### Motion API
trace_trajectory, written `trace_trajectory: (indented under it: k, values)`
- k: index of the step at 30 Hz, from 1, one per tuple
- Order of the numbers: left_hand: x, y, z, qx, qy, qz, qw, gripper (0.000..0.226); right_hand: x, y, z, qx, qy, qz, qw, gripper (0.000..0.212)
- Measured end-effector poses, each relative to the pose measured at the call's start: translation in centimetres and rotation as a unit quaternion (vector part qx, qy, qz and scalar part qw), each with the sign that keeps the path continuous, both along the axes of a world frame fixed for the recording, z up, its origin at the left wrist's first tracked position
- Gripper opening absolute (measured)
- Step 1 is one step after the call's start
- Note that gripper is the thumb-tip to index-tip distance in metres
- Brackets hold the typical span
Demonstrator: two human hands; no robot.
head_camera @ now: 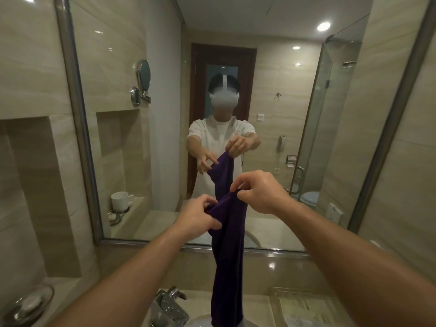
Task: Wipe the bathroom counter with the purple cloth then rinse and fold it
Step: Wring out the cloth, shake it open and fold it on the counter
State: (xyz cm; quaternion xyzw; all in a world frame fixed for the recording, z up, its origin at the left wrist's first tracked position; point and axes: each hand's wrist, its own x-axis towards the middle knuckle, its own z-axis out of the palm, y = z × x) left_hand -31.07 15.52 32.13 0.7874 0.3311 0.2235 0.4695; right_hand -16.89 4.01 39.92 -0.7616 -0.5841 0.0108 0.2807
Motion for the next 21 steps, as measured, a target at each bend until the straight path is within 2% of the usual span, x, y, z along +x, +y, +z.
trace_trajectory:
  k: [4,7,11,15,21]
  values:
    - [0.8,0.9,-1.7,-0.001,-0.024,0.002,1.0,0.042,1.4,-1.3,1.0,-0.017,-0.003,-0.002,1.0,0.029]
    - [1.1,1.6,-1.9,-0.05,-0.016,-0.059,0.997,0.034,2.5,-2.7,1.5,-0.022,-0.002,-0.008,1.0,0.032]
    - [1.5,2.2,-1.7,0.012,0.006,-0.118,0.993,0.017,3.8,-4.5,2.2,-0.025,0.0,-0.017,1.0,0.035]
    - [2.3,1.5,-0.8,0.006,-0.012,-0.214,0.977,0.018,4.9,-5.8,2.7,-0.05,-0.013,-0.022,0.998,0.035]
    - [2.9,1.5,1.7,0.061,-0.063,-0.198,0.976,0.016,7.0,-7.6,2.6,-0.095,-0.05,-0.044,0.993,0.033]
